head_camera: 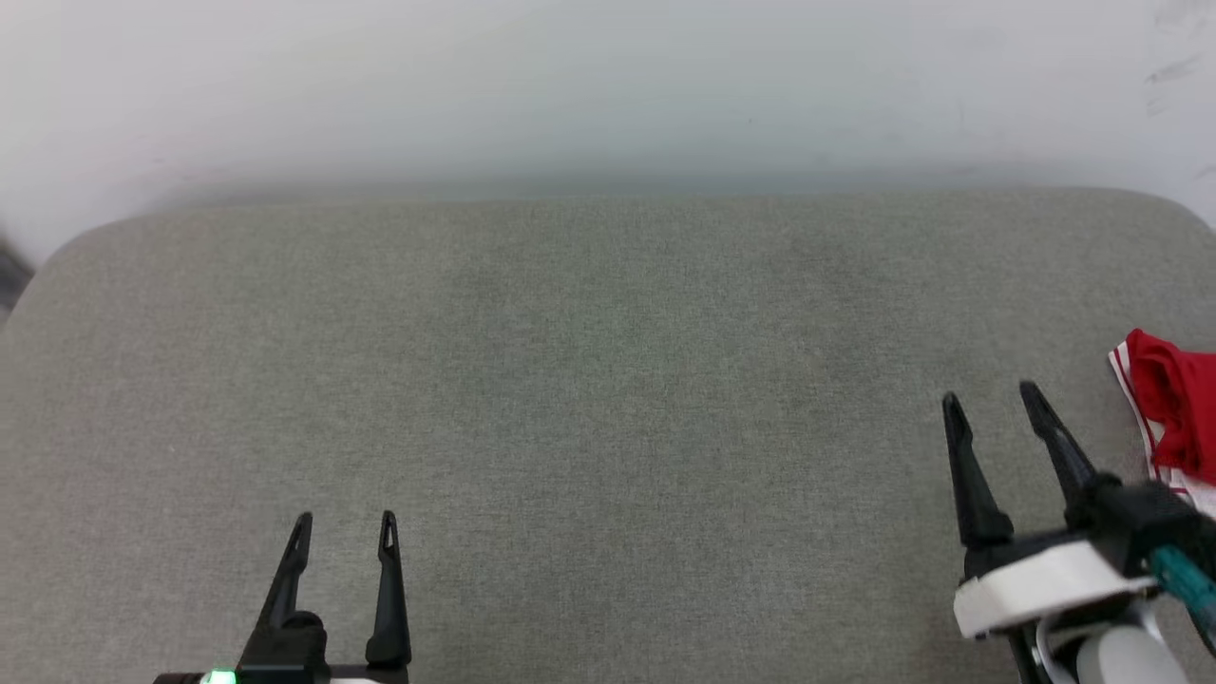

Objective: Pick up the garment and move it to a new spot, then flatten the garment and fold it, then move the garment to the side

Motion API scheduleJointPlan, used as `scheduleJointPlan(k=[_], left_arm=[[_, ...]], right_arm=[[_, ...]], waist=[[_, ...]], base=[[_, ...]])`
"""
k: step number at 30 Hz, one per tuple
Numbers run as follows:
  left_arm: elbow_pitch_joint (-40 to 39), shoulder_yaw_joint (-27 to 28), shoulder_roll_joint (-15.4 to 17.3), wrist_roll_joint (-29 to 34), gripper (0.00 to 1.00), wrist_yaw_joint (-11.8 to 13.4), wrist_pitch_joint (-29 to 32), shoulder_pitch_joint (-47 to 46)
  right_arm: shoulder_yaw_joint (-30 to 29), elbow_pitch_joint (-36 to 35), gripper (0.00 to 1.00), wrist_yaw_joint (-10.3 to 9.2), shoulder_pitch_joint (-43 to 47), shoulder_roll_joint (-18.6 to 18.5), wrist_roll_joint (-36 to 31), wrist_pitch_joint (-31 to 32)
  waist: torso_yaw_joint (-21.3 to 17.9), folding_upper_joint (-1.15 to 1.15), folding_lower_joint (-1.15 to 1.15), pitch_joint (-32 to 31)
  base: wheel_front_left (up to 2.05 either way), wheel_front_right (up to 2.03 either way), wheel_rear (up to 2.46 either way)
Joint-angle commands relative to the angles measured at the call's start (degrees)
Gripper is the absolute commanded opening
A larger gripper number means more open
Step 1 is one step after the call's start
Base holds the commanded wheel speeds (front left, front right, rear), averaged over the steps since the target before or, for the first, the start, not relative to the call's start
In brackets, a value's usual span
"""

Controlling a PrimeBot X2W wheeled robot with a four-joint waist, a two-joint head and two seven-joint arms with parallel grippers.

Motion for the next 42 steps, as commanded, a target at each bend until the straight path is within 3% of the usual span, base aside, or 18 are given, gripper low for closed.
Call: scheduleJointPlan(k=[1,13,26,27,30,42], left_arm=[[-0.09,-0.04,-0.21,0.09,1.00,-0.21,-0.12,0.53],[0.00,-0.29,-0.56,-0.83,1.00,-0.88,-0.12,3.23],[0.79,0.56,-0.87,-0.70,1.00,-1.69,-0.12,3.44],[0.94,0.31,-0.89,-0.94,0.00,-1.55,0.01,3.05],[2.58,0.08,-1.05,-1.19,0.00,-1.55,0.22,3.13],[4.27,0.78,-0.44,-16.56,0.00,-3.14,2.96,0.34]], right_arm=[[-0.35,-0.71,1.00,-0.07,1.12,0.50,-0.08,-0.15],[-3.03,-7.30,1.00,-0.07,12.72,3.13,0.12,-0.16],[-3.19,-8.48,1.00,-0.06,15.12,3.68,0.66,-0.16],[-3.16,-8.05,0.00,0.00,14.46,3.40,0.46,0.01],[-3.07,-6.51,0.00,0.00,14.54,3.41,0.63,0.18],[-2.77,-5.06,0.00,-0.01,12.28,2.69,15.55,2.86]], waist=[[-0.05,0.00,0.01,-0.29],[-0.15,0.00,0.01,-2.84],[0.00,0.00,0.01,-3.32],[-0.01,0.00,0.01,-3.33],[-0.01,0.00,0.01,-3.34],[0.11,0.00,0.01,-3.29]], base=[[0.00,0.00,0.00],[0.00,0.00,0.00],[0.00,0.00,0.00],[0.00,0.00,0.00],[0.00,0.00,0.00],[0.00,0.00,0.00]])
